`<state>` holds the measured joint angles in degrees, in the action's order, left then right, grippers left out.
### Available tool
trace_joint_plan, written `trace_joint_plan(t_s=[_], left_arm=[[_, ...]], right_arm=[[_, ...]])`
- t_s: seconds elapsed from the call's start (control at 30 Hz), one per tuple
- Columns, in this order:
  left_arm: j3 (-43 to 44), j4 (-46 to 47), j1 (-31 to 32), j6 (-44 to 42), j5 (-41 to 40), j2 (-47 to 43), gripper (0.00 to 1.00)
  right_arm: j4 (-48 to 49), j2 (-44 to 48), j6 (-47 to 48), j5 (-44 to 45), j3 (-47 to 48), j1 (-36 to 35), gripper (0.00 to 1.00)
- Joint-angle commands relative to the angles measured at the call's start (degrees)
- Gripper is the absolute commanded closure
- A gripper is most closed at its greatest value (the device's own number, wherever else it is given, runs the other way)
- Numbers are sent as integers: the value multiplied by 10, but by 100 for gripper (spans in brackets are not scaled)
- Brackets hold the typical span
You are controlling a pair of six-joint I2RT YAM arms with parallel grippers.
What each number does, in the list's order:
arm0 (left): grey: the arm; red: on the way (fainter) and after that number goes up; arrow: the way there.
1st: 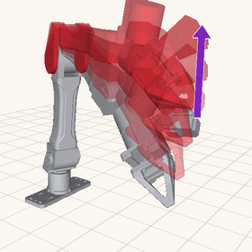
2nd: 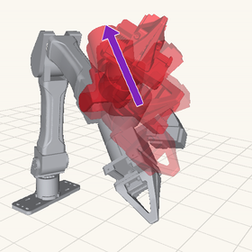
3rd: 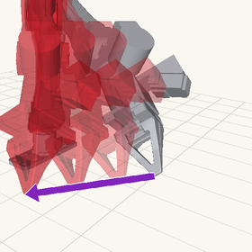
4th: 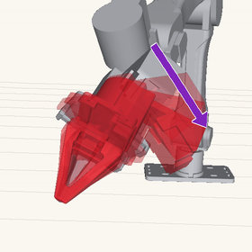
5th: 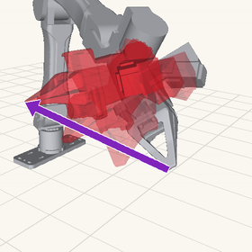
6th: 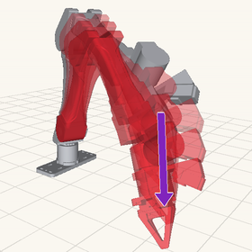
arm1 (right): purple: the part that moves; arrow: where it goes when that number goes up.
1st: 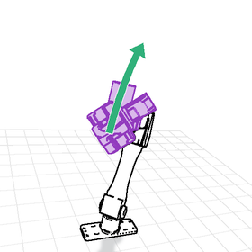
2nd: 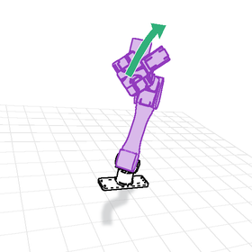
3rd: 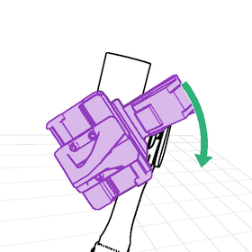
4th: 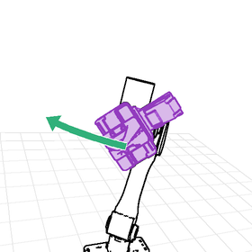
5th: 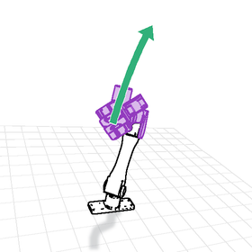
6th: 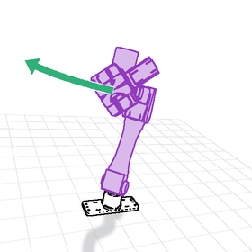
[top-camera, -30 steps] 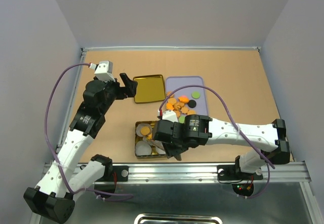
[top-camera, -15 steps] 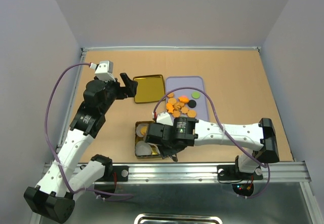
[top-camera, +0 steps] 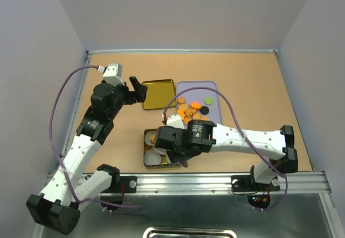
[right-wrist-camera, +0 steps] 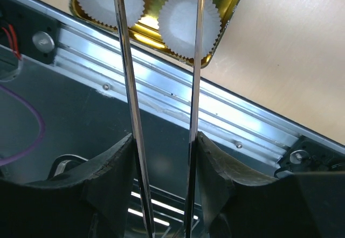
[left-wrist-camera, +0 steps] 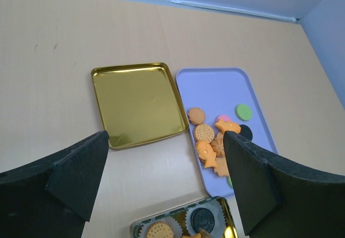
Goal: Pack the cookies
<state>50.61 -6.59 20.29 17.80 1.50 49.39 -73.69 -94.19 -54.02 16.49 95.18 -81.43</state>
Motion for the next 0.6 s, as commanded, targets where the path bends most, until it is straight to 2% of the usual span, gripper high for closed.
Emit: trace_joint_plan(t_s=[0.0, 0.17, 0.3, 0.53, 0.57], left_arm=[[8, 36, 4, -14, -1, 3, 1], [13, 40, 4, -21, -4, 11, 1], [16, 44, 3, -22, -3, 16, 1], [16, 51, 3, -22, 2, 21, 1], [14, 50, 3, -22, 2, 20, 1]], right_arm=[[-51, 36, -19, 41, 78, -1, 49], [-59, 74, -33, 64, 109, -1, 49], [-60, 92, -50, 101, 97, 14, 49], [-59, 82, 9, 118, 101, 179, 54], [-59, 81, 30, 117, 103, 222, 55]])
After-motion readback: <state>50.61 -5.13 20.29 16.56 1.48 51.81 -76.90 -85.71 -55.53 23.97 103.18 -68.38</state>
